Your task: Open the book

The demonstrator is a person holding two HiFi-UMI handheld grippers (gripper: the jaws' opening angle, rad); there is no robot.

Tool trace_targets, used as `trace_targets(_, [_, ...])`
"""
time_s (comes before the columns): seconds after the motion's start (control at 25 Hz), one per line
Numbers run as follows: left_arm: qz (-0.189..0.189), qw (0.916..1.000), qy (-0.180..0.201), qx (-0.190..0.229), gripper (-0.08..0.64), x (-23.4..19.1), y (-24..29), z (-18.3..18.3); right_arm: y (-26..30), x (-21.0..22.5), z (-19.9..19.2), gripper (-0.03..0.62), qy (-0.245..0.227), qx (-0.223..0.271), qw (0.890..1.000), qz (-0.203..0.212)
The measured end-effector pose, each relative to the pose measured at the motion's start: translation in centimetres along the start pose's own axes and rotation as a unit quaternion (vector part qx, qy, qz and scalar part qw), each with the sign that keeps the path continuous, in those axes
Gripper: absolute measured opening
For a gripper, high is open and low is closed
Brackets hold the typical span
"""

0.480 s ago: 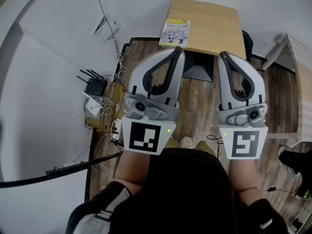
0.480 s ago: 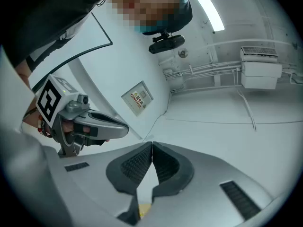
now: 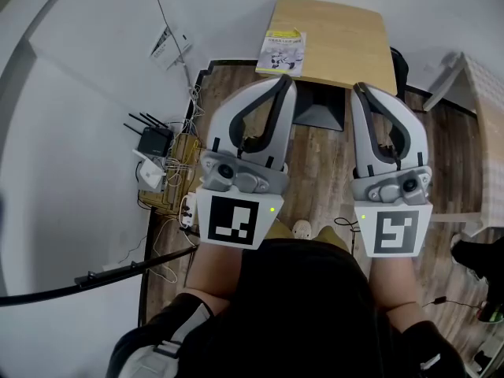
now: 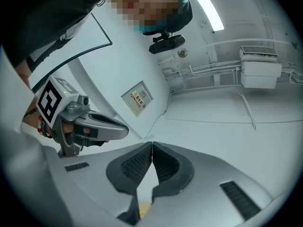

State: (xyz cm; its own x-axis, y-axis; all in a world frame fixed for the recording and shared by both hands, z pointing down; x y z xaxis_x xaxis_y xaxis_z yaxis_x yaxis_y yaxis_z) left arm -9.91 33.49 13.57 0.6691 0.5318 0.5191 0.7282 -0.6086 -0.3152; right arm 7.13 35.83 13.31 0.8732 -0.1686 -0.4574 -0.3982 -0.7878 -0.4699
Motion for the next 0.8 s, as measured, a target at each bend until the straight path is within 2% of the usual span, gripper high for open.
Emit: trace_targets(0.8, [-0.006, 0.9999, -0.008, -0.003, 0.011, 0.11, 0.37, -0.41, 0.05, 0.1, -0.34, 0.031, 0.013, 0.002, 1.0, 0.001])
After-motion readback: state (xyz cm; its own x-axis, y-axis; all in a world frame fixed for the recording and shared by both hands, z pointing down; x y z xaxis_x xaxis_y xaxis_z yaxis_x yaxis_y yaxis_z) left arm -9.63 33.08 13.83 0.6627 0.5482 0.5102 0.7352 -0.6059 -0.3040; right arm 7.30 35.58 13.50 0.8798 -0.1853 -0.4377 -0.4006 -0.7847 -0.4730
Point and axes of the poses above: the fingertips, and each gripper's own axes: y forward along the fingers, x to its right, z out of its top, the point moved 9 cm from there along -y, backward along the fingers, and after that the axes turned 8 degrees about -z, right-handed, at the moved point
